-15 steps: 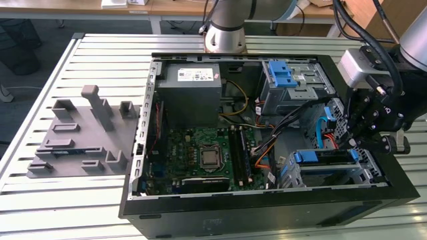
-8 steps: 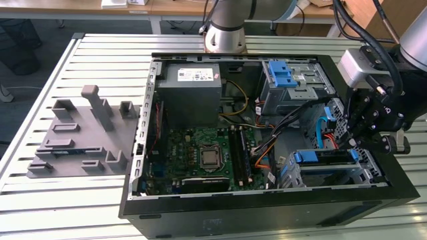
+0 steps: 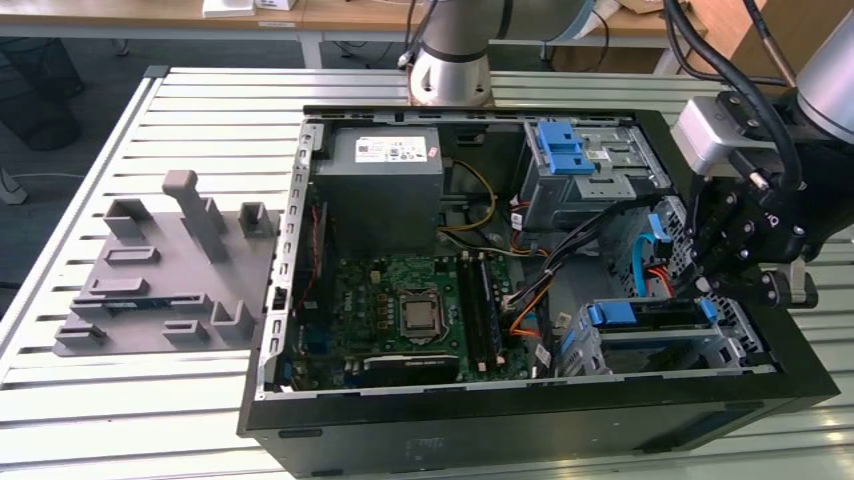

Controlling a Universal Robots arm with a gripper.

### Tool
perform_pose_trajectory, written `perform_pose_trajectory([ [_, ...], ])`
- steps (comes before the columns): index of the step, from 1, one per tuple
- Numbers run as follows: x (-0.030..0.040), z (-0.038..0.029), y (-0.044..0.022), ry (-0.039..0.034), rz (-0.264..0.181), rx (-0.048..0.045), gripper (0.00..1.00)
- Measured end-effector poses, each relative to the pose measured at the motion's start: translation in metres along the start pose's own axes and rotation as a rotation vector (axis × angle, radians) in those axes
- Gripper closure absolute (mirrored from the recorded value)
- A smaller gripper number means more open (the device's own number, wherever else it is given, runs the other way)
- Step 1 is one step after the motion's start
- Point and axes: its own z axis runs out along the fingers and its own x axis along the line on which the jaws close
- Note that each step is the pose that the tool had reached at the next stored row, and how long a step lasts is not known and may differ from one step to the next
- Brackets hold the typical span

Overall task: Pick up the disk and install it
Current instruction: 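Insert the second disk wire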

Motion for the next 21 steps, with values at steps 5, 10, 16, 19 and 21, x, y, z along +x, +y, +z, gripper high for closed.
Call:
perform_pose_trajectory([
  [5, 0.0004, 0.0004, 0.0051, -0.0003, 0.0, 0.0015, 0.89],
  [10, 0.0003, -0.0119, 0.0056, -0.0001, 0.0, 0.0016, 0.89],
  [16, 0.0006, -0.0238, 0.0142, -0.0004, 0.0, 0.0016, 0.89],
  [19, 0.0013, -0.0259, 0.0237, -0.0001, 0.0, 0.0021, 0.89],
  [21, 0.0003, -0.0306, 0.0252, -0.0003, 0.0, 0.0021, 0.89],
])
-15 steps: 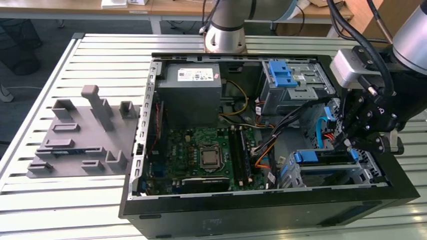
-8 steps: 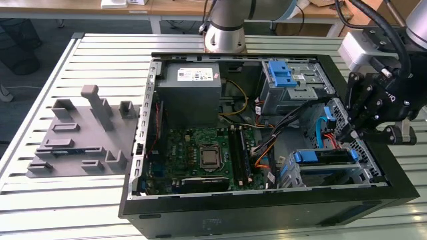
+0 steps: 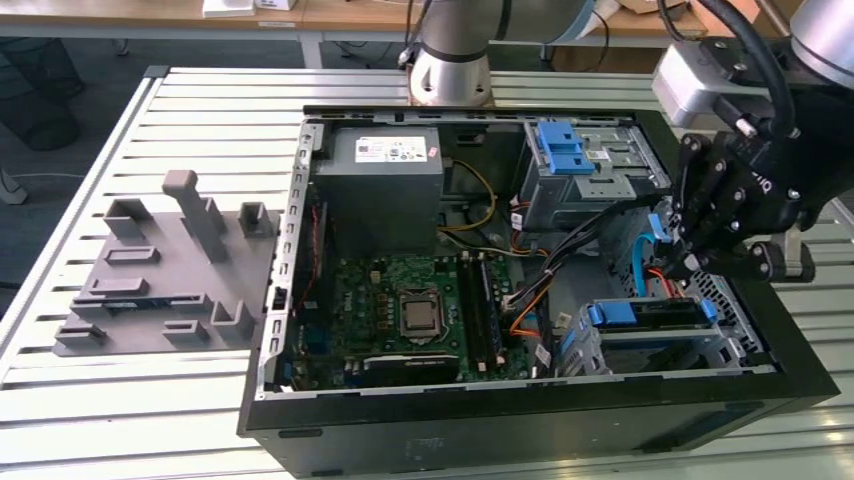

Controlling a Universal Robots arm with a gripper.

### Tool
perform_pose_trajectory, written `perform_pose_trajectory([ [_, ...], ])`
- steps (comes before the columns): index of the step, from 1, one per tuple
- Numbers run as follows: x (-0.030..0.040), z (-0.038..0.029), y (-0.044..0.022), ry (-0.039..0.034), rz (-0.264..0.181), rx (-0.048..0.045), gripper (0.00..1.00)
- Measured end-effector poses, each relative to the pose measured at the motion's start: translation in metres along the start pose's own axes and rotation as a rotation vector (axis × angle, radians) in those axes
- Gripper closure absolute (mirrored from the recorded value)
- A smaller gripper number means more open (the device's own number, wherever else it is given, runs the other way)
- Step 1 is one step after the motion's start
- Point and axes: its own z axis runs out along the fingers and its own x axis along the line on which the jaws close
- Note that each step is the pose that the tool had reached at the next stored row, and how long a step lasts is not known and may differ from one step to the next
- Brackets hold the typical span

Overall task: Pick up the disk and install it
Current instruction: 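Insert the second disk wire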

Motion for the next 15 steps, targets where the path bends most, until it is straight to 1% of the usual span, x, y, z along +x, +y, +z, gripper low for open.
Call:
perform_pose_trajectory([
  [4, -0.0045, -0.0125, 0.0008, 0.0, 0.0, -0.0001, 0.89],
  [6, -0.0076, -0.0163, 0.0013, -0.0003, 0.0, -0.0001, 0.89],
  [9, -0.0117, -0.0166, 0.0018, 0.0008, 0.0, 0.0, 0.89],
  [11, -0.0139, -0.0163, 0.002, 0.0032, 0.0, 0.0001, 0.89],
  [15, -0.0186, -0.0143, 0.0023, 0.0149, 0.0, 0.0009, 0.89],
])
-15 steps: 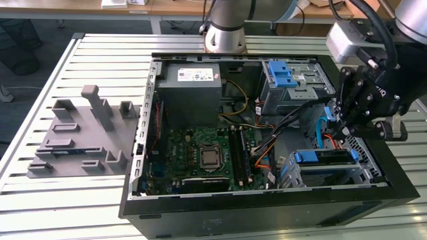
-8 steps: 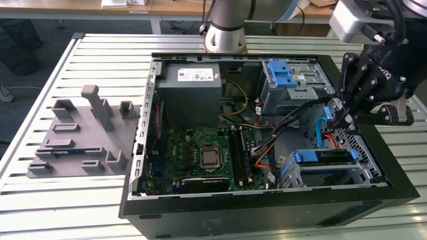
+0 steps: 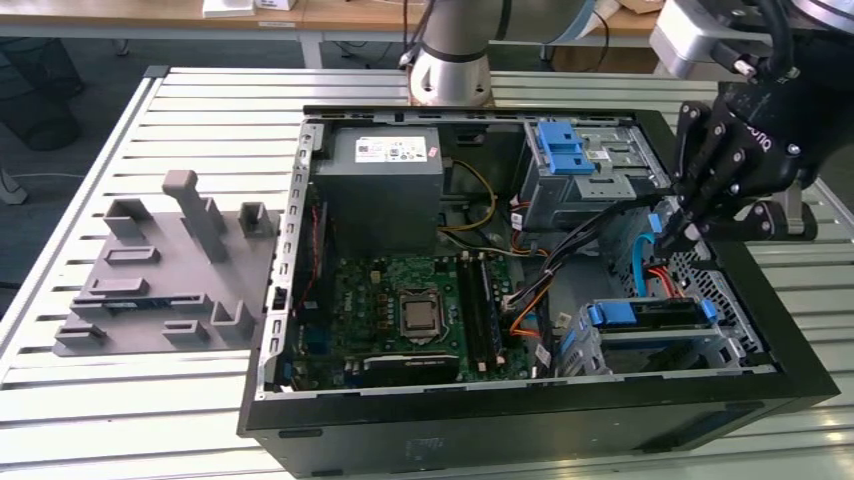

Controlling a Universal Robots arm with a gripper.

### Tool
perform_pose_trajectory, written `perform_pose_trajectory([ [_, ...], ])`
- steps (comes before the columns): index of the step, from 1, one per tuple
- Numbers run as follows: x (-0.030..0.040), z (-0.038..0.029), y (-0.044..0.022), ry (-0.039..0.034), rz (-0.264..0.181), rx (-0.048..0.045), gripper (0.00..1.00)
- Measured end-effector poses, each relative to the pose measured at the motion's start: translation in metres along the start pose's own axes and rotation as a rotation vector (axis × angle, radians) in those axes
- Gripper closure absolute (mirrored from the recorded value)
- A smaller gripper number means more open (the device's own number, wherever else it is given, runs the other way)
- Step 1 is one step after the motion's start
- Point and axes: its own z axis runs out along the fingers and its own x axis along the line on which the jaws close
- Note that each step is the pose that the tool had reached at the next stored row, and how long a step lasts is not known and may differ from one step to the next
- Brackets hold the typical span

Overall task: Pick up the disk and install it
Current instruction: 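Insert the second disk wire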

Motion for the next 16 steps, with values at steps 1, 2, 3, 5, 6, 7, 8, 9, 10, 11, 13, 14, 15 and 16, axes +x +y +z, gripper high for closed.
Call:
perform_pose_trajectory([
  [1, -0.0021, 0.0007, 0.0001, 0.0015, 0.0, 0.0001, 0.89],
  [2, -0.0039, 0.0012, 0.0003, 0.002, 0.0, 0.0002, 0.83],
  [3, -0.0057, 0.0017, 0.0004, 0.0022, 0.0, 0.0002, 0.83],
  [5, -0.0089, 0.0027, 0.0006, 0.0021, 0.0, 0.0002, 0.83],
  [6, -0.0101, 0.0032, 0.0007, 0.0023, 0.0, 0.0002, 0.83],
  [7, -0.011, 0.0038, 0.0008, 0.0025, 0.0, 0.0002, 0.82],
  [8, -0.0115, 0.0044, 0.0009, 0.0031, 0.0, 0.0003, 0.82],
  [9, -0.012, 0.0049, 0.0012, 0.0034, 0.0, 0.0004, 0.75],
  [10, -0.0123, 0.0054, 0.0015, 0.0035, 0.0, 0.0005, 0.75],
  [11, -0.0128, 0.0061, 0.0016, 0.0038, 0.0, 0.001, 0.75],
  [13, -0.0134, 0.008, 0.0018, 0.0046, 0.0, 0.002, 0.75],
  [14, -0.0136, 0.0096, 0.0018, 0.0057, 0.0, 0.0024, 0.75],
  [15, -0.0139, 0.0115, 0.0018, 0.0071, 0.0, 0.0026, 0.75],
  [16, -0.014, 0.0134, 0.0018, 0.0082, 0.0, 0.0028, 0.75],
])
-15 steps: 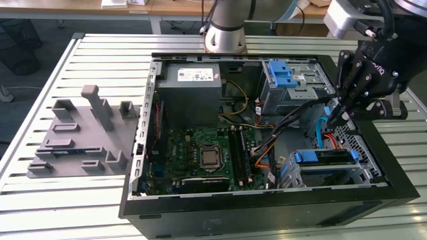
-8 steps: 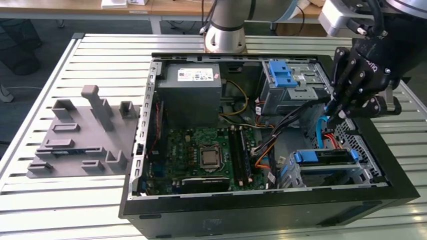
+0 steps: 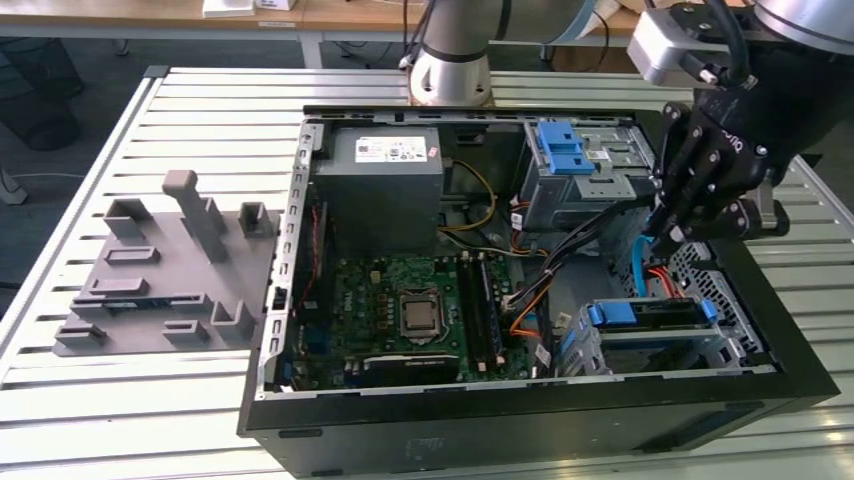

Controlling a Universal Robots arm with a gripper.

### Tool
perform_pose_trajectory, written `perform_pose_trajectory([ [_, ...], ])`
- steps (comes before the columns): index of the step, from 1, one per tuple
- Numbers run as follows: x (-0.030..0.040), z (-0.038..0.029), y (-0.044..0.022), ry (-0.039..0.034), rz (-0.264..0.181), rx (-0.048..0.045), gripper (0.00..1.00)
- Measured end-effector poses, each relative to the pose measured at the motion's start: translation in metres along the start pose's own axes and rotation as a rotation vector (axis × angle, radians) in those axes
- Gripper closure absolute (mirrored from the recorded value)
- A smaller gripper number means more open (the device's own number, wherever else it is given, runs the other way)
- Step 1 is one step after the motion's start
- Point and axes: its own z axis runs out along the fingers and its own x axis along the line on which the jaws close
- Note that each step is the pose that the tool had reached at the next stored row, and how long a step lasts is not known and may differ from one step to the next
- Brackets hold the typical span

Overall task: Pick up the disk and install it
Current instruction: 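Insert the second disk wire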

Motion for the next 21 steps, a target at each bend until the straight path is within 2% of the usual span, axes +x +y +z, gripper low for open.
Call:
perform_pose_trajectory([
  [7, -0.0003, 0.0087, -0.0002, 0.0151, 0.0, 0.0047, 0.75],
  [9, -0.0002, 0.0093, -0.0002, 0.0171, 0.0, 0.0052, 0.77],
  [10, 0.0, 0.0095, -0.0002, 0.017, 0.0, 0.0053, 0.84],
  [11, 0.0005, 0.0096, -0.0002, 0.0168, 0.0, 0.0053, 0.84],
  [12, 0.001, 0.0096, -0.0002, 0.0113, 0.0, 0.005, 0.84],
  [13, 0.0017, 0.0096, -0.0002, 0.0012, 0.0, 0.0043, 0.84],
  [14, 0.0027, 0.0097, -0.0004, -0.0118, 0.0, 0.003, 0.84],
  [15, 0.0042, 0.0098, -0.0007, -0.0204, 0.0, 0.0014, 0.84],
  [16, 0.0059, 0.01, -0.0008, -0.0227, 0.0, 0.0009, 0.84],
  [18, 0.0087, 0.0105, -0.0009, -0.0226, 0.0, 0.0007, 0.84],
  [21, 0.0114, 0.0121, -0.0012, -0.0182, 0.0, 0.0009, 0.84],
])
